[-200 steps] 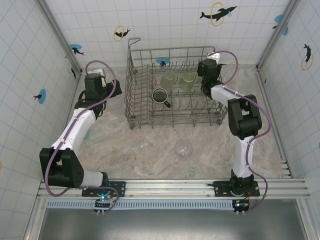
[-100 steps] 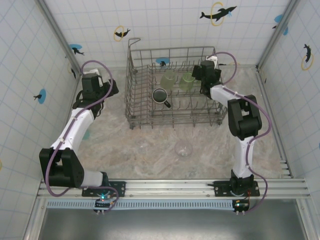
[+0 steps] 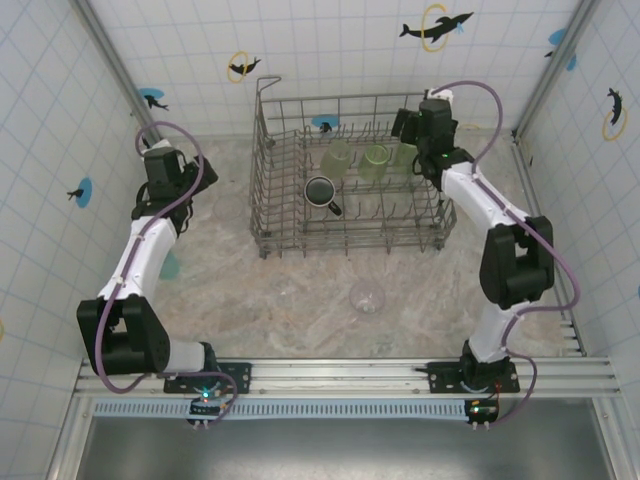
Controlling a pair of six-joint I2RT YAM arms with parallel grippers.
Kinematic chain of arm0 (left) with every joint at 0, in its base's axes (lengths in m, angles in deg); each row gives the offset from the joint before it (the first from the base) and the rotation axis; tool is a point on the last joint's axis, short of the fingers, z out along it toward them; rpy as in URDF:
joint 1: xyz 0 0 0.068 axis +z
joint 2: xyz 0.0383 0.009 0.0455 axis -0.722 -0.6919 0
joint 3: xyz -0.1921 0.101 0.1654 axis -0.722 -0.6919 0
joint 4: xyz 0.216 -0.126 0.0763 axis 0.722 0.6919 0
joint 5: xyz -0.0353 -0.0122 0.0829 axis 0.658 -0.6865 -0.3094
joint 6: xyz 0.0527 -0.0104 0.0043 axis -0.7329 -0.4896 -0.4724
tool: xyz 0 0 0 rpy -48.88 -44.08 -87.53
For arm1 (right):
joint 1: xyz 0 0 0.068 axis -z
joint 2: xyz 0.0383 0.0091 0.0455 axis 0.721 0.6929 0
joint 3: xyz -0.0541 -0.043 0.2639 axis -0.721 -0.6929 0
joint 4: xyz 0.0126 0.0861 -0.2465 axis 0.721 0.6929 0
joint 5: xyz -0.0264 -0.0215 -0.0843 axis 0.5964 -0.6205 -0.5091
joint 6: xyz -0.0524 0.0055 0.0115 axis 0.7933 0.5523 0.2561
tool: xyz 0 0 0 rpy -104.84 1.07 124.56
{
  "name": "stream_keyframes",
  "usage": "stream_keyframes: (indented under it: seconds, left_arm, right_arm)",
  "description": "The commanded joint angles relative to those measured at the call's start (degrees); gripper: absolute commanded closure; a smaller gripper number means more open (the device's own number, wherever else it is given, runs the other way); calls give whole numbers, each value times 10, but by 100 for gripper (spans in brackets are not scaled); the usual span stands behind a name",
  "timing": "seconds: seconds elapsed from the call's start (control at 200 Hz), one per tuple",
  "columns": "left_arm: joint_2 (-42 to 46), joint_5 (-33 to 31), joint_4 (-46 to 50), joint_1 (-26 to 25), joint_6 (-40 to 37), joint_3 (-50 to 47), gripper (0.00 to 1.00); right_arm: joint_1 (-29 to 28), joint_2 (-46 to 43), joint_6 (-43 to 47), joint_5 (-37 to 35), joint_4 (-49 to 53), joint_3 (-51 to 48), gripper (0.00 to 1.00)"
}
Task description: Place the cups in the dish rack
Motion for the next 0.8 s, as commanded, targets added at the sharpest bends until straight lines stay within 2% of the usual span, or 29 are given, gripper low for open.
stream_keyframes:
  seconds: [0.0, 0.285, 0.45, 0.796]
  left_arm:
    - [5, -39, 10, 4, 30, 3, 2]
    - [17, -126, 33, 1, 69, -7, 2]
    - [42, -170, 79, 1, 89, -30, 2]
    - [64, -200, 146, 2, 115, -41, 2]
  right_arm:
    - [0, -62, -15, 46, 36, -40, 0]
    - [2, -207, -59, 100, 1, -217, 0]
    - [8, -266, -63, 115, 4, -276, 0]
    - [13, -287, -74, 176, 2, -316, 0]
